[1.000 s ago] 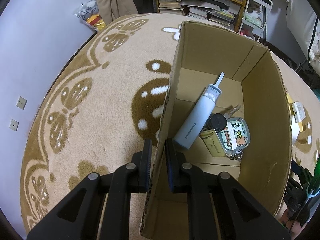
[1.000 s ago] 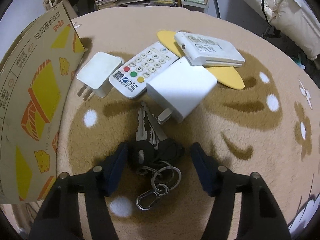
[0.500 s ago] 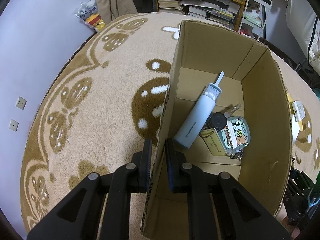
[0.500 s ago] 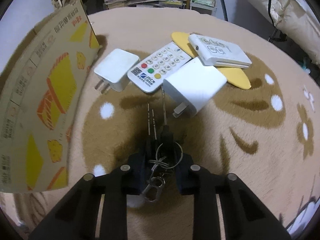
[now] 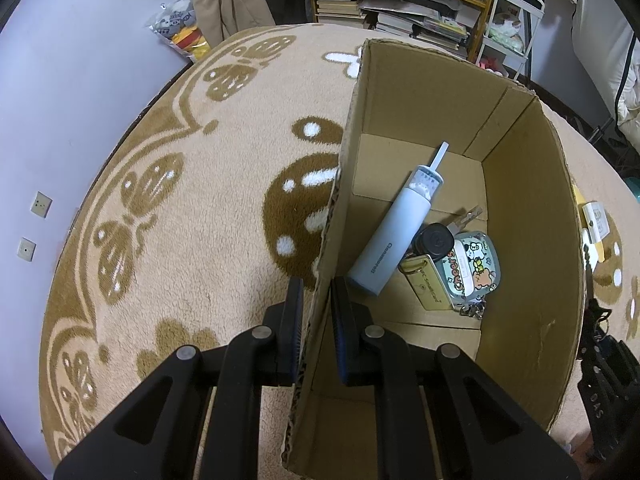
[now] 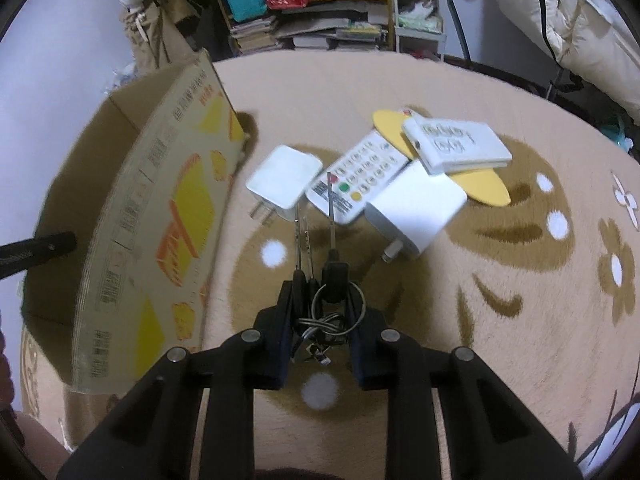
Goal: Organize rigid objects
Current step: 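Lift the keys, carry them into the box and open the right tool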
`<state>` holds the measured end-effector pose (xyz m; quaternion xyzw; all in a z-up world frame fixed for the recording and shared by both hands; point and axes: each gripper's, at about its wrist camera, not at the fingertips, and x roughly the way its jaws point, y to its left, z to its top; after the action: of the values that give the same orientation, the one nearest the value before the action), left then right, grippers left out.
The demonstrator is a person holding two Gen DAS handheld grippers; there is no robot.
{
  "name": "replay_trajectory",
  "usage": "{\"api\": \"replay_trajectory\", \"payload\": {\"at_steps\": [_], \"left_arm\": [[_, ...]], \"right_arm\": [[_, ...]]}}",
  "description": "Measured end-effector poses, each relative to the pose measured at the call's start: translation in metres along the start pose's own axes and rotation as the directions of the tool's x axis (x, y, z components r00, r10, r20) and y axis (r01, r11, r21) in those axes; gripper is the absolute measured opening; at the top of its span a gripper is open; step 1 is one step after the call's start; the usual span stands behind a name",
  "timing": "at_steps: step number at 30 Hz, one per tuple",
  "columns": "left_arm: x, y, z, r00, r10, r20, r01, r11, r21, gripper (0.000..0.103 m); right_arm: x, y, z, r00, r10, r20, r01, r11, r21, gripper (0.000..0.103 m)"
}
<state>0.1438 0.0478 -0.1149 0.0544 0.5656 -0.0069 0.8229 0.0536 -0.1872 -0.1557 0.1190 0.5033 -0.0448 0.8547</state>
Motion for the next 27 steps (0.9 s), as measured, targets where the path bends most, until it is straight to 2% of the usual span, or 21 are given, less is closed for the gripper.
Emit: {"api": "replay_trajectory", "payload": {"at_steps": [5, 14, 21, 27], "left_arm": [[0.0, 0.0, 0.0, 1.0, -0.002, -0.001, 0.002, 1.0, -0.002, 0.013], [0.001, 0.001, 0.0, 1.0, -0.002, -0.001, 0.002, 1.0, 0.001, 0.013], [0.001, 0.002, -0.001, 1.0, -0.004, -0.003, 0.004, 1.0, 0.0, 0.012], [0.001, 0.001, -0.001, 1.0, -0.003, -0.003, 0.003, 1.0, -0.005, 0.012]], "right_arm": [[-0.015, 0.006, 0.003, 0.999, 0.017, 0.036, -0.017, 1.0, -0.024, 0.025], [-0.031, 0.016, 0.029, 0.993, 0.048, 0.107, -0.042, 0.998, -0.05, 0.025], [-0.062, 0.032, 0.065, 0.978, 0.089, 0.189, -0.08, 0.995, -0.055, 0.025], [-0.081, 0.057, 0.093, 0.963, 0.15, 0.222, -0.134, 0.987, -0.086, 0.025]]}}
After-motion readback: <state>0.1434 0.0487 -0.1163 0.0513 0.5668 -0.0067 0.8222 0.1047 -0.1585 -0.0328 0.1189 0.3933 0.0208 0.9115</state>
